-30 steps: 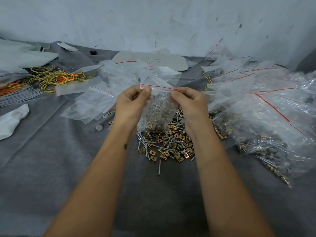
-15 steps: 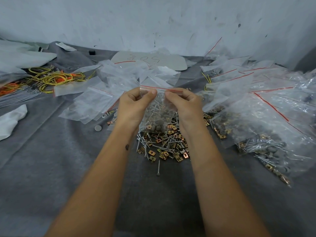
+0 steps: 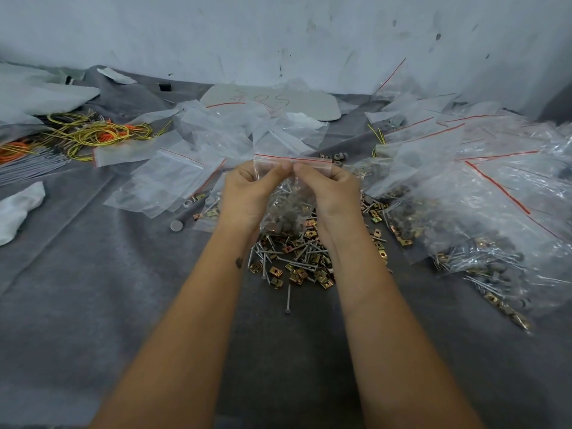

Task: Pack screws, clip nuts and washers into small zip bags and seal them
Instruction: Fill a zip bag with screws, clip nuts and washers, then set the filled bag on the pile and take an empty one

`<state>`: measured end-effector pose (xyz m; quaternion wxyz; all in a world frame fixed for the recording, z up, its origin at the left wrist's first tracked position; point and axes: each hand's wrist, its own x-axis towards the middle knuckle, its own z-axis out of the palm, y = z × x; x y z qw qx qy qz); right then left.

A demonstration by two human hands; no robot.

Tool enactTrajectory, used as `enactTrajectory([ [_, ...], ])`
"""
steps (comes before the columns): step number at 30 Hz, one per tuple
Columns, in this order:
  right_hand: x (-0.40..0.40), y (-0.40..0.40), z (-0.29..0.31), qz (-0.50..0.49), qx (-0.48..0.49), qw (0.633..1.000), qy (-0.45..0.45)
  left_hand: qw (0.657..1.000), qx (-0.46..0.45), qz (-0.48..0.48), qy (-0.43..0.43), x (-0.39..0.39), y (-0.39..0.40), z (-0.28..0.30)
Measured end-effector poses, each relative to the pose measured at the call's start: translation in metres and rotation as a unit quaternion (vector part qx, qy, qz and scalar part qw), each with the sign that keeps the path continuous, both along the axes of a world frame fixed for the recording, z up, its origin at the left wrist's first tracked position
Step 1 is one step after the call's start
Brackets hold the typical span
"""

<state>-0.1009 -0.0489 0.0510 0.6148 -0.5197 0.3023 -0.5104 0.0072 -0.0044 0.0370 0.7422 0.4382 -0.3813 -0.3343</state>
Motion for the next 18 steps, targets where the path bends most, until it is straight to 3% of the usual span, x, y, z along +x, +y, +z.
enactTrajectory([
  [5,0.001,0.001,-0.006,-0.020,-0.013,1.000,0.012,1.000,0.013,-0.010,-0.012,0.003,0.001,-0.011],
  [13,-0.002,0.000,-0.007,0.024,0.034,0.998,-0.046,0.995,0.058,-0.052,0.068,0.013,0.006,-0.007],
  [16,-0.008,-0.004,-0.005,0.026,0.033,0.999,-0.009,0.992,0.098,-0.049,-0.060,0.017,0.013,-0.008],
  [18,-0.020,-0.008,-0.006,0.061,-0.015,0.994,0.085,0.986,0.107,-0.023,-0.128,0.021,0.016,-0.008],
])
